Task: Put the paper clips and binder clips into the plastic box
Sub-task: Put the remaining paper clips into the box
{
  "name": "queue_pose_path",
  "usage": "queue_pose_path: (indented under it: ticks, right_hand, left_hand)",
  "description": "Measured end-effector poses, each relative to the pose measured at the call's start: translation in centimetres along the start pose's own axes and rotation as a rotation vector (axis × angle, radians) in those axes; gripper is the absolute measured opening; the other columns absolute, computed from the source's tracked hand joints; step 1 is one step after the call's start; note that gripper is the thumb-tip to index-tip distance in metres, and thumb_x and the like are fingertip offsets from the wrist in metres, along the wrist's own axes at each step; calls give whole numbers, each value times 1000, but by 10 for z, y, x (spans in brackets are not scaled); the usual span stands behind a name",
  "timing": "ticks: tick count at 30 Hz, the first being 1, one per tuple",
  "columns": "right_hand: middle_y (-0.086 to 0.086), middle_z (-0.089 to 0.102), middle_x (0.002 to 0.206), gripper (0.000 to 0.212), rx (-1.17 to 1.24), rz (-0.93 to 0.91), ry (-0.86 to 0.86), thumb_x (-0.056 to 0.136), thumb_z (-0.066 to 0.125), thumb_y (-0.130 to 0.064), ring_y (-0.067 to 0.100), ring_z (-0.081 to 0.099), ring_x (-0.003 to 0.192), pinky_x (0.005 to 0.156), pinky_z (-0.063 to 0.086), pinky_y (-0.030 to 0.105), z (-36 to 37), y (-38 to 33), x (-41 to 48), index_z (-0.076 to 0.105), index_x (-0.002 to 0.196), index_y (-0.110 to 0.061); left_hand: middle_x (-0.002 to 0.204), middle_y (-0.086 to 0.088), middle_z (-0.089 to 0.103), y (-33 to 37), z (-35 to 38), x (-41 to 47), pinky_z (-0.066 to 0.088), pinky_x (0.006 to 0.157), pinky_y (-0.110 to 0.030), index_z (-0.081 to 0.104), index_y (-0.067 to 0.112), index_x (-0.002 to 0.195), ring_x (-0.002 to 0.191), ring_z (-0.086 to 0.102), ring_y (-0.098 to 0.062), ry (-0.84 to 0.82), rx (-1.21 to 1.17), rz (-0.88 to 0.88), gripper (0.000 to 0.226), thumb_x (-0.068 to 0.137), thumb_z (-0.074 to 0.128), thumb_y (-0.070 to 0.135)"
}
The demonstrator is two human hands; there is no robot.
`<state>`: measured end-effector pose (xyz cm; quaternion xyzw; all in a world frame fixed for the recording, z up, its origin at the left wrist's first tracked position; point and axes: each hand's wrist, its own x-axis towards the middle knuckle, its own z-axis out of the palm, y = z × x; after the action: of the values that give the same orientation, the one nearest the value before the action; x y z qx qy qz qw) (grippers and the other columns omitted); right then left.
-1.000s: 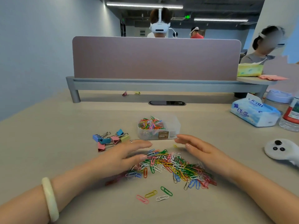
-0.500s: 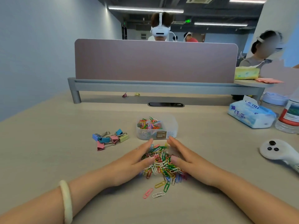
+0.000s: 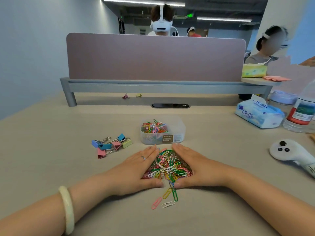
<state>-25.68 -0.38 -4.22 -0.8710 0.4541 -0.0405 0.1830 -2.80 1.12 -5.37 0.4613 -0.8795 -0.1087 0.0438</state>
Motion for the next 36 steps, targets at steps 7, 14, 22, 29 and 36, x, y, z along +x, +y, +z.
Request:
queue_pose_path:
  ticks: [7,14,22,29,36]
  right_hand:
    - [-16,49,122,65,79,-103,260,71,71,-48,0,32,115,98,19,2,4,10,21,50,129,-29]
    - [1,63,107,38,130,-122,326,80,68,-24,11,54,100,89,40,18,3,1,22,62,118,-26]
    - [-5,67,99,24,206,-58,380,79,69,-19,6,59,92,84,44,14,1,-3,18,69,103,-21]
    - [-19,62,78,19,378,-31,396,78,69,-13,-12,56,71,69,42,4,-15,-9,20,67,82,-31]
    - [0,63,84,19,295,-15,389,80,68,-13,6,54,71,69,42,21,-53,-17,64,69,99,-10]
  left_hand:
    - [130,7,49,-7,-5,29,28,100,-21,39,29,133,119,37,-10,222,18,95,83,65,38,78]
    - [105,3,56,-7,0,33,32,82,-16,56,28,119,99,47,-9,325,-125,104,40,81,61,41]
    - [101,2,64,-2,-1,28,39,74,-15,63,23,107,95,55,-12,385,-230,1,27,81,63,33]
    - [87,11,65,-3,-6,22,42,74,-13,69,25,93,83,56,2,465,-378,-70,15,78,67,29]
    - [95,9,66,-5,-8,19,43,78,-16,67,27,96,88,56,-3,492,-396,-116,17,80,65,31]
